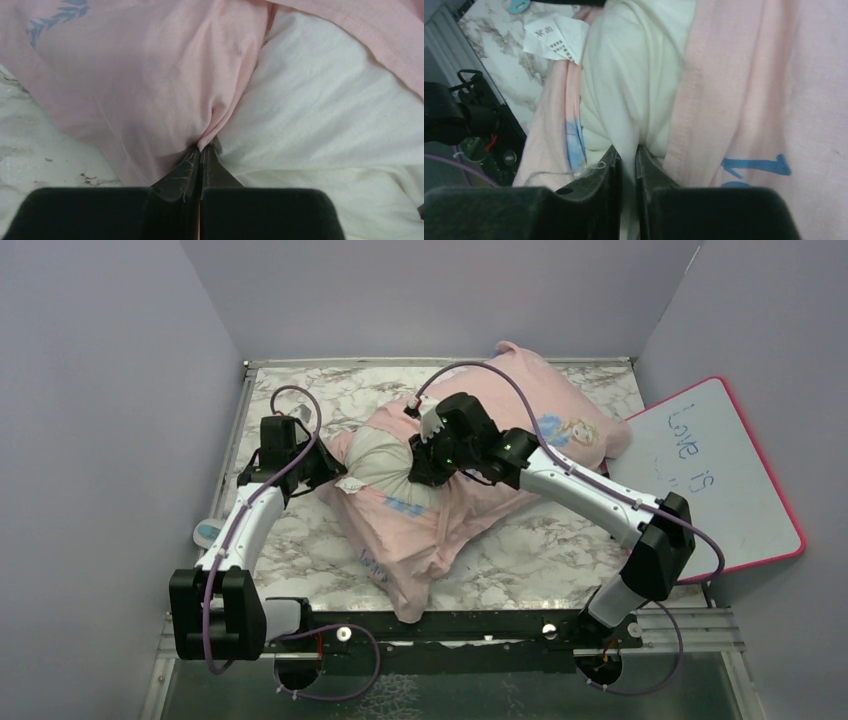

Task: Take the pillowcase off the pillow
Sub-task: Remove the pillow from the pillowcase.

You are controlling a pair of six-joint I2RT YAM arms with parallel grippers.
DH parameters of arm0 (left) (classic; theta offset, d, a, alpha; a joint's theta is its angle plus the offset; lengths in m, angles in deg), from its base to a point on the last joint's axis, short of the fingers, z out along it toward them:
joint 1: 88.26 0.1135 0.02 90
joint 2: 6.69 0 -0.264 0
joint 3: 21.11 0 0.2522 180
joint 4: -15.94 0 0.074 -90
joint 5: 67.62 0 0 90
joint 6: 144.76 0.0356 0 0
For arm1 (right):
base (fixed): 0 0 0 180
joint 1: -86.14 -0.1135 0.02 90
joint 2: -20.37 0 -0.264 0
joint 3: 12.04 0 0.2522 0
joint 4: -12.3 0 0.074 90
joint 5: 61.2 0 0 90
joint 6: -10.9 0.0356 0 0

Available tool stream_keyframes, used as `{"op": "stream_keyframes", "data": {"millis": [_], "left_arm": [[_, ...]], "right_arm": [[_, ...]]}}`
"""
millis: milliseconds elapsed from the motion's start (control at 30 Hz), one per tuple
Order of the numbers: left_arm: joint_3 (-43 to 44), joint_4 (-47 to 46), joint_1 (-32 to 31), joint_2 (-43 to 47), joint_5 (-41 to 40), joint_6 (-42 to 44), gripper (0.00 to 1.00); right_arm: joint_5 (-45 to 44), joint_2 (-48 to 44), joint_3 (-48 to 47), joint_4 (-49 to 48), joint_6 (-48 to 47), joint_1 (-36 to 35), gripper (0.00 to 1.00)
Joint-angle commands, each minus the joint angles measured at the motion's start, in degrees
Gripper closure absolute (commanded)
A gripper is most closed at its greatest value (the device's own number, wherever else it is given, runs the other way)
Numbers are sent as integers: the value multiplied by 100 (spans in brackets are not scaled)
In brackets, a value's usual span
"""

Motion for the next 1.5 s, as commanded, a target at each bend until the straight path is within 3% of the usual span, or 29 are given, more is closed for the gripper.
{"op": "stream_keyframes", "data": {"millis": [0, 67, 167, 367, 700, 967, 1033, 1067, 1233, 1333, 1467], "left_arm": [[-562, -749, 40, 388, 727, -212, 100], [-769, -998, 42, 538, 813, -369, 100], [-968, -1276, 40, 733, 907, -537, 100], [-1240, -1504, 40, 1100, 935, -829, 100], [-1774, -1829, 40, 1588, 952, -1341, 100], [-1945, -1985, 40, 1839, 858, -1622, 100], [-1943, -1947, 40, 1836, 822, -1626, 100], [-1943, -1920, 40, 1825, 792, -1641, 100], [-1753, -1261, 40, 1707, 265, -1458, 100], [-1372, -620, 40, 1575, -369, -1144, 100], [-801, -183, 497, 1288, -752, -670, 100]], "right_arm": [[589, 4, -905, 294, -657, -269, 80], [407, 230, -1286, 501, -860, -456, 73], [-40, 594, -1807, 660, -1072, -648, 50], [-576, 1536, -2859, 912, -1298, -732, 32], [-1552, 2835, -3688, 1125, -1913, -743, 19], [-2552, 2929, -1935, 940, -1872, -743, 17], [-2929, 2985, -1711, 944, -1702, -743, 23], [-3165, 3021, -1639, 936, -1614, -743, 33], [-3789, 2962, -1819, 948, -1068, -704, 98], [-3830, 2553, -1809, 761, -963, -704, 99], [-3746, 1834, -1259, 252, -749, -708, 99]]}}
